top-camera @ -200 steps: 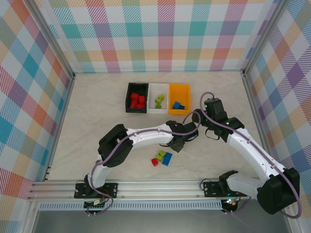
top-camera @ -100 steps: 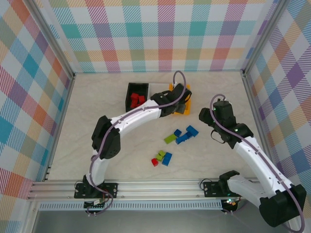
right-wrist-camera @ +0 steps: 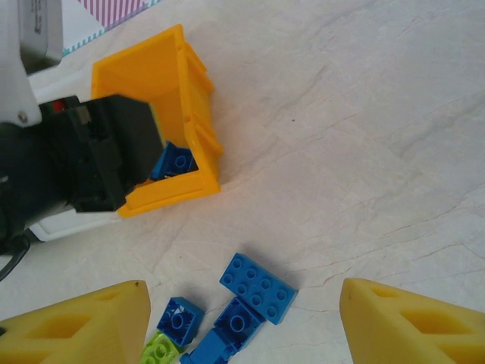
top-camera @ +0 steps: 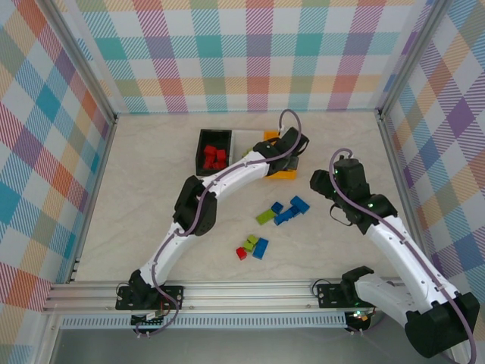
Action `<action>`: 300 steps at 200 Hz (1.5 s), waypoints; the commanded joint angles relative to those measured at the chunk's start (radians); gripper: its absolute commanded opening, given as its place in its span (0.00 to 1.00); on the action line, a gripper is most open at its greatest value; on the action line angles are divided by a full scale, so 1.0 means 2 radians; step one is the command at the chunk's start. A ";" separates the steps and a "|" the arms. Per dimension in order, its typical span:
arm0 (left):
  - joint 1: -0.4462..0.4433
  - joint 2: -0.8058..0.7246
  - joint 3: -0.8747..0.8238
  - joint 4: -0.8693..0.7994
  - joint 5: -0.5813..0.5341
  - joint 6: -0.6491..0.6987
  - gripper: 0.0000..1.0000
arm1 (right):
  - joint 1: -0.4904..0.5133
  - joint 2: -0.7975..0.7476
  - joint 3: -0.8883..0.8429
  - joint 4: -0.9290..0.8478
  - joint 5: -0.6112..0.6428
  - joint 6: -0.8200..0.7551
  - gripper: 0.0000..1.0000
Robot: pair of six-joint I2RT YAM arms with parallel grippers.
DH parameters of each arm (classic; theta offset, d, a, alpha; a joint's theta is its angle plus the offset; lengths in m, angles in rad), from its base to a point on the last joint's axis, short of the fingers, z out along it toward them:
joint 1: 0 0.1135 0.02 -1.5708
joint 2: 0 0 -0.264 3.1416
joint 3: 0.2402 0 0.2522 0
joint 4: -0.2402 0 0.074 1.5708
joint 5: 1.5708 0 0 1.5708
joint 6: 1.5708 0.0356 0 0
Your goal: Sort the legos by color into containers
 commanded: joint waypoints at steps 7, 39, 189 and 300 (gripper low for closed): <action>0.005 0.000 0.023 -0.028 0.011 -0.021 0.60 | -0.002 0.008 -0.015 -0.001 -0.049 -0.009 0.71; 0.001 -0.087 -0.071 0.024 0.026 -0.041 0.73 | -0.001 0.032 -0.027 -0.011 -0.116 -0.004 0.72; -0.022 -0.538 -0.658 0.106 0.036 -0.143 1.00 | 0.136 0.331 0.087 0.015 -0.035 -0.093 0.63; -0.018 -0.569 -0.693 0.090 0.002 -0.142 1.00 | 0.153 0.418 0.130 -0.009 -0.049 -0.112 0.60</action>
